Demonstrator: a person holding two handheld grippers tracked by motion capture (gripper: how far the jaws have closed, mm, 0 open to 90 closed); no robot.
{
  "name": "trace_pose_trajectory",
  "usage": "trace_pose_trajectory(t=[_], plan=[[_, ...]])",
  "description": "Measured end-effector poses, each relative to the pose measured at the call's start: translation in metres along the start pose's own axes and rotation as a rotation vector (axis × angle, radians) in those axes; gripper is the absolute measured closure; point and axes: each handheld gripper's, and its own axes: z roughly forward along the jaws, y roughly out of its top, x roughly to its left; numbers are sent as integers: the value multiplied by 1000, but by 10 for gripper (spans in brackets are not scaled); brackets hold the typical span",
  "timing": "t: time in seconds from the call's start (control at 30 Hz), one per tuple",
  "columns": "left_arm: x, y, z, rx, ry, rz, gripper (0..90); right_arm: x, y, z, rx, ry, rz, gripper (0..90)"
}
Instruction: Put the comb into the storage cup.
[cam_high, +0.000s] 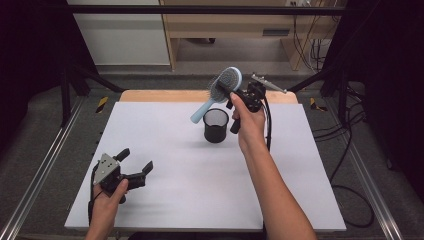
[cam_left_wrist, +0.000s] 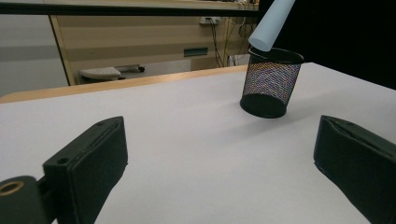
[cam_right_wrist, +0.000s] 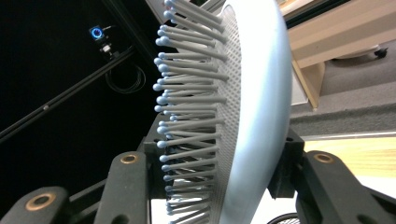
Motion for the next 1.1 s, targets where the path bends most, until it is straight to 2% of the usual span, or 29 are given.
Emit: trace_pose_trajectory(t=[0.57,1.1], plan=[[1,-1,0,1,0,0,30,-12,18,-16,-65,-48,-2,527],[1,-1,0,-2,0,-4,30,-22,26,-26,-88,-88,-16,526]])
